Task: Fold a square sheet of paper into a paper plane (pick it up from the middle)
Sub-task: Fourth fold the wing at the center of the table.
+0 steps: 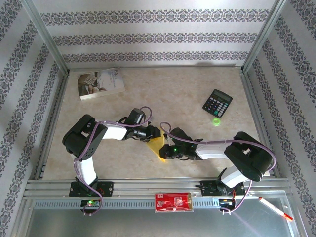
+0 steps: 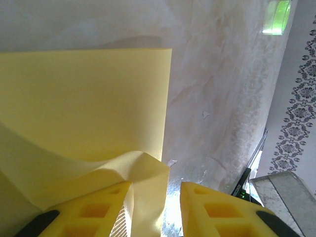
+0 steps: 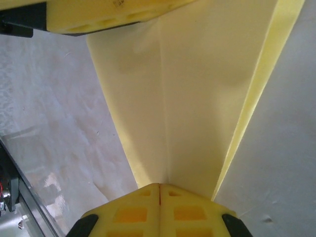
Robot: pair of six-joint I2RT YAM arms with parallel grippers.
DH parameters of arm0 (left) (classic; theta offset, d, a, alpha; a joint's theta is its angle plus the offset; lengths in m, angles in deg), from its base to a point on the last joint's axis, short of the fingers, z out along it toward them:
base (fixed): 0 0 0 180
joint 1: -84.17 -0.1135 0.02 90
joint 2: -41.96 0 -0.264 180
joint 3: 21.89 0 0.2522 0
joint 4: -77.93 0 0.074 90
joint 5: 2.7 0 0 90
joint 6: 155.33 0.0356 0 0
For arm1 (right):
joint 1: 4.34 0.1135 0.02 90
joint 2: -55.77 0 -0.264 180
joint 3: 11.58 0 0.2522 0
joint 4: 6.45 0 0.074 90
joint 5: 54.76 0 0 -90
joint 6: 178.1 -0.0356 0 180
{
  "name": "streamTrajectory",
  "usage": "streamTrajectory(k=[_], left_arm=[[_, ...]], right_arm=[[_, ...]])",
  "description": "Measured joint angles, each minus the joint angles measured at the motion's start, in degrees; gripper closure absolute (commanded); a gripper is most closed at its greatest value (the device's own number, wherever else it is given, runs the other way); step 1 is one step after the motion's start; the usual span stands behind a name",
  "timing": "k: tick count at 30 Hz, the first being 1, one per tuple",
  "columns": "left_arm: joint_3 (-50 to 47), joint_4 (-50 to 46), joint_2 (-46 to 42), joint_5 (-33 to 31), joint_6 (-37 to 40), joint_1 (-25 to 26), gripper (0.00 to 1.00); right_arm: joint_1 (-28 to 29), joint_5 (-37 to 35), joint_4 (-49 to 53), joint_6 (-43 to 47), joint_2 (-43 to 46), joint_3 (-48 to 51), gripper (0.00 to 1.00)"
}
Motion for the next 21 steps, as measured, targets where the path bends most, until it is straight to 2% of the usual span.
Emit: streamTrajectory(k=[13,16,21], left_arm=[[-0.4,-3.6,-4.3,-2.8,-0.8,0.4,0.64],[-2.3,-3.3,-6.3,-2.8,-2.3,1.3,0.66],[-4.2,-3.3,-6.7,-2.8,-4.3,3.5,0.76]], right_arm=[[0.0,0.2,-5.3,-0.6,0.0,2.5,1.0],[0.0,0.2,-5.8,-0.6,-0.1,2.6,1.0],[0.0,0.2,-6.1,-0.6,-0.1,2.8,1.0]])
